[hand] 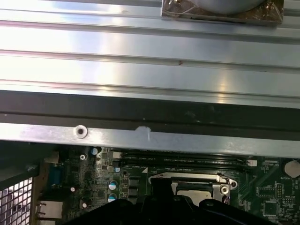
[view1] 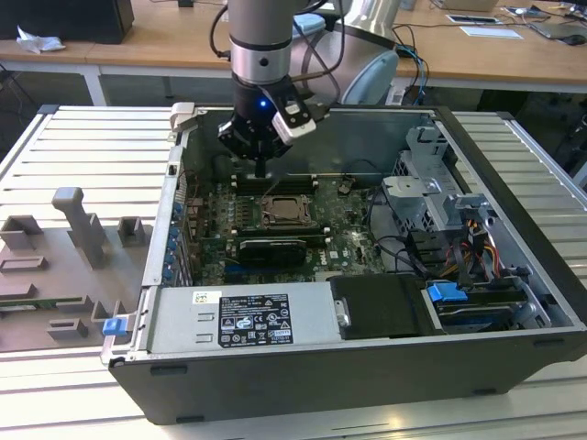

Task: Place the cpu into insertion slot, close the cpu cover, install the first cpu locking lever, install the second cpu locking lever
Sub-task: 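Install the first cpu locking lever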

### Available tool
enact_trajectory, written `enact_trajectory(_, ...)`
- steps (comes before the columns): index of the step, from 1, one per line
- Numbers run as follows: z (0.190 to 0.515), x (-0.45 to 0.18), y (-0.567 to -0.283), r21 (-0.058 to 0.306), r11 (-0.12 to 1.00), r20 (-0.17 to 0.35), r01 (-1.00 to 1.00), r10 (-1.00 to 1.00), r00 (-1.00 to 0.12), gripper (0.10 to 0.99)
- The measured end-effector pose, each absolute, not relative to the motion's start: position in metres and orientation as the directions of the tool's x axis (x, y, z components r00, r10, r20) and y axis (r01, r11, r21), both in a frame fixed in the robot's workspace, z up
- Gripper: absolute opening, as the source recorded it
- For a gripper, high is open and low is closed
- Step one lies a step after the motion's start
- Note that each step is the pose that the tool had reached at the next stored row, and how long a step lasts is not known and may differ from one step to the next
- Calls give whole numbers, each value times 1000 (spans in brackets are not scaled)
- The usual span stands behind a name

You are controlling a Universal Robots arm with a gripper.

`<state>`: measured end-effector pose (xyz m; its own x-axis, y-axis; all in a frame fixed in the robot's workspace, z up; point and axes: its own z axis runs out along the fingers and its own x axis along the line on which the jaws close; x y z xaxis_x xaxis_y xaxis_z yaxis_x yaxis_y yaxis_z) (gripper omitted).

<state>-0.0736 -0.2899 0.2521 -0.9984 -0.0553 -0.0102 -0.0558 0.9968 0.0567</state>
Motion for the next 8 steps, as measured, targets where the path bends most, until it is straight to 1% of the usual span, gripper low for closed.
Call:
enact_trajectory(5,250,-56,-290,59,997,-11,-56,-55,-998,106)
enact_trajectory(8,249,-54,-291,89,994,-14,-56,-55,-998,106)
